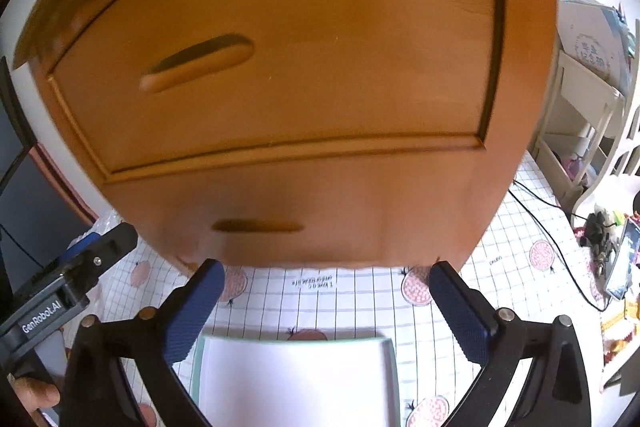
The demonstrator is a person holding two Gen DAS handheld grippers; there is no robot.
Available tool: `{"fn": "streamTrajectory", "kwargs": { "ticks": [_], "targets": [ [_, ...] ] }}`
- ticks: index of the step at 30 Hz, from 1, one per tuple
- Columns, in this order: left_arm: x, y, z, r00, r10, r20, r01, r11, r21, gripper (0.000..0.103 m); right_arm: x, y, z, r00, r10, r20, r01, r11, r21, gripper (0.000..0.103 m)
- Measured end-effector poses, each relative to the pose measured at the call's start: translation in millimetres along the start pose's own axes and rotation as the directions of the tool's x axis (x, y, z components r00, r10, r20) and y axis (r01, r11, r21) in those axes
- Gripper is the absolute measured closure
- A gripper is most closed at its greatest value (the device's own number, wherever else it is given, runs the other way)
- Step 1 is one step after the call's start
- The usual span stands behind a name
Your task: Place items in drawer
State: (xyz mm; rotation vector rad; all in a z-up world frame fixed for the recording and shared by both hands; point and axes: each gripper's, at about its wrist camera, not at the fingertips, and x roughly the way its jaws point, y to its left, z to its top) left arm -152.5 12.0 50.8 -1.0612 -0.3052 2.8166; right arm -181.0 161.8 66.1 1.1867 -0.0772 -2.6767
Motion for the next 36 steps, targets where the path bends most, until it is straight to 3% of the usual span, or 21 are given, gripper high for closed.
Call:
{"fn": "streamTrajectory", "kwargs": {
  "ticks": [4, 11, 20, 32, 36],
  "targets": [
    [-9, 10, -12, 1.0, 0.017, -0.002, -0.017, 1.0, 0.021, 0.002, -9, 10, -16, 1.0, 0.015, -0.006, -0.015, 1.0, 0.0, 0.0],
    [-19, 19, -25, 1.0, -0.02, 0.002, 0.02, 1.0, 0.019, 0.002, -28, 12, -56, 1.0, 0.018, -0.024, -0.019, 1.0, -0.024, 0.0],
    [-43, 19, -58, 1.0, 0.008, -0.017, -0.007, 0.999, 0.044, 0.002, -45, 15, -106, 0.998, 0.015, -0.067, -0.018, 0.999, -0.043, 0.0],
    [-90, 14, -99, 1.0, -0.009, -0.025, 0.012, 0.989, 0.145, 0.002, -58, 7, -125, 0.996, -0.012, -0.086, 0.007, 0.999, -0.051, 0.0],
    [-95, 13, -114, 0.999, 0.028, -0.026, -0.023, 0.987, 0.162, 0.002, -66, 7, -134, 0.997, -0.023, -0.073, 0.018, 0.998, -0.061, 0.0]
  ]
}}
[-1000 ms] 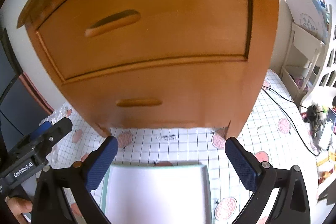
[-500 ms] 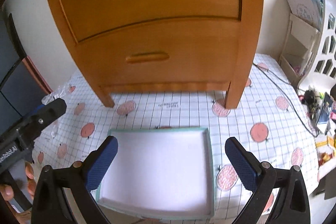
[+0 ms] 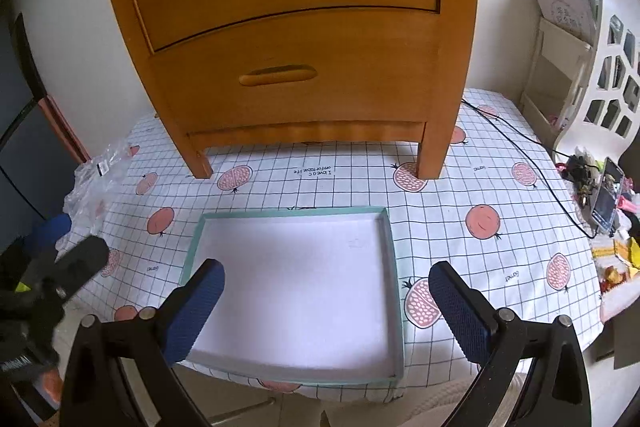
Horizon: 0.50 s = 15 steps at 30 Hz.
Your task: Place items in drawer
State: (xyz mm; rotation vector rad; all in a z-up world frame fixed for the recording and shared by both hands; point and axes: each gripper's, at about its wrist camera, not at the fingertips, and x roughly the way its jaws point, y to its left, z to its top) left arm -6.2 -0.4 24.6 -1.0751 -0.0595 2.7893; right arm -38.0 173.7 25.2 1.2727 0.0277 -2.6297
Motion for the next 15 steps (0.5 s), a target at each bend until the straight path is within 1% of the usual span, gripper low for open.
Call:
{"fn": "streamTrajectory", "kwargs": {
  "ticks": [7, 15],
  "targets": [
    [-6, -6, -19, 0.999, 0.033, -0.01, -0.033, 0.999, 0.041, 0.002, -10, 5, -16, 1.0, -0.008, 0.009, 0.008, 1.0, -0.012, 0.0],
    [-9, -10, -38, 0.998, 0.042, -0.04, -0.039, 0.997, 0.061, 0.002, -10, 11, -34, 1.0, -0.029, -0.004, 0.029, 0.999, -0.041, 0.0]
  ]
}}
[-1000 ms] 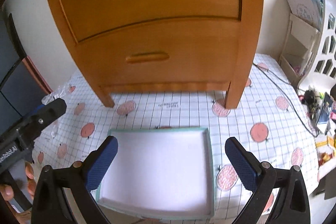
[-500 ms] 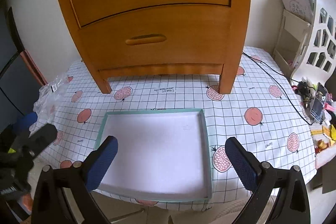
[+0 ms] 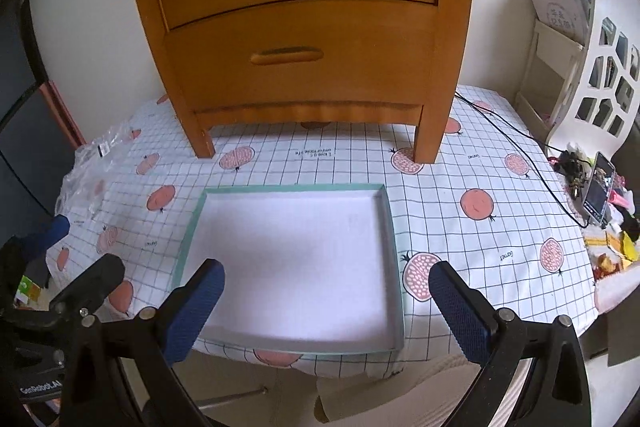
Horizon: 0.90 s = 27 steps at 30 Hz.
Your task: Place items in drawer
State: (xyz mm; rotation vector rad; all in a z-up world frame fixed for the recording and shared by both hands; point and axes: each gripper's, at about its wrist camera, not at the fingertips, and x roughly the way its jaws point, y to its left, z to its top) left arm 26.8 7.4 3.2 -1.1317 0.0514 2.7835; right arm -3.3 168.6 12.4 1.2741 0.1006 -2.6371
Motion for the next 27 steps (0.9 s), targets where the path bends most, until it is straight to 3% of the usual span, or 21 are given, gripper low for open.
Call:
{"fn": "streamTrajectory", "kwargs": {
  "ticks": [10, 27],
  "targets": [
    [5, 3, -14, 0.999, 0.015, -0.04, -0.016, 0.999, -0.028, 0.002, -1, 7, -9, 1.0, -0.022, 0.013, 0.022, 0.999, -0.023, 0.0],
    [10, 21, -19, 0.996, 0.052, -0.066, -0.059, 0.992, -0.111, 0.002, -7, -3, -13, 0.997, -0.061, 0.049, 0.059, 0.998, 0.035, 0.0]
  ]
}}
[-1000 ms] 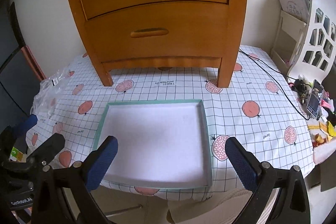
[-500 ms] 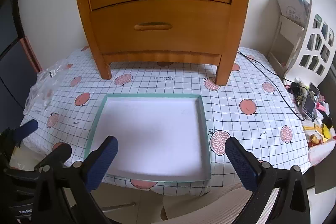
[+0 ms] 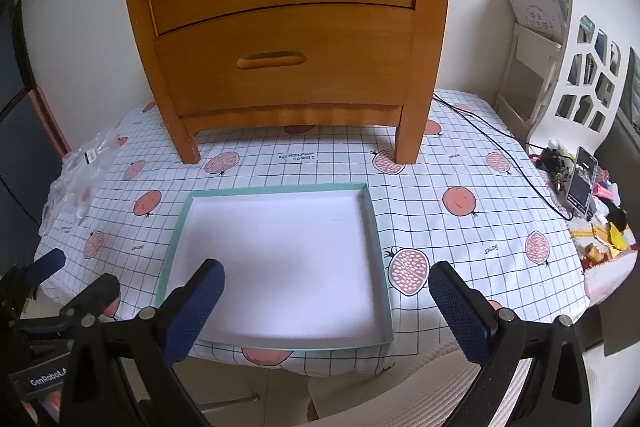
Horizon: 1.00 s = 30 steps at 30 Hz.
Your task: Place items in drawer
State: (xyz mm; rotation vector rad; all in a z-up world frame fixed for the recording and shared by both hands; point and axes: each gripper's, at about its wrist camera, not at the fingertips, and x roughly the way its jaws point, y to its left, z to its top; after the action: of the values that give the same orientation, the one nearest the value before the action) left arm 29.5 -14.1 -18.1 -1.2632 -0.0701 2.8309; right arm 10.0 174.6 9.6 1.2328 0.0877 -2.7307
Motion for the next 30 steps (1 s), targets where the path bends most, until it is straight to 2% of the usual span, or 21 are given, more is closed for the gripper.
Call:
{"fn": "streamTrajectory", "kwargs": {
  "ticks": [30],
  "targets": [
    [-0.9, 3.0, 1.2, 1.0, 0.002, 0.009, -0.002, 1.0, 0.002, 0.002, -0.7, -0.2, -1.2, 1.0, -0.015, 0.013, 0.015, 1.0, -0.016, 0.0]
  ]
}}
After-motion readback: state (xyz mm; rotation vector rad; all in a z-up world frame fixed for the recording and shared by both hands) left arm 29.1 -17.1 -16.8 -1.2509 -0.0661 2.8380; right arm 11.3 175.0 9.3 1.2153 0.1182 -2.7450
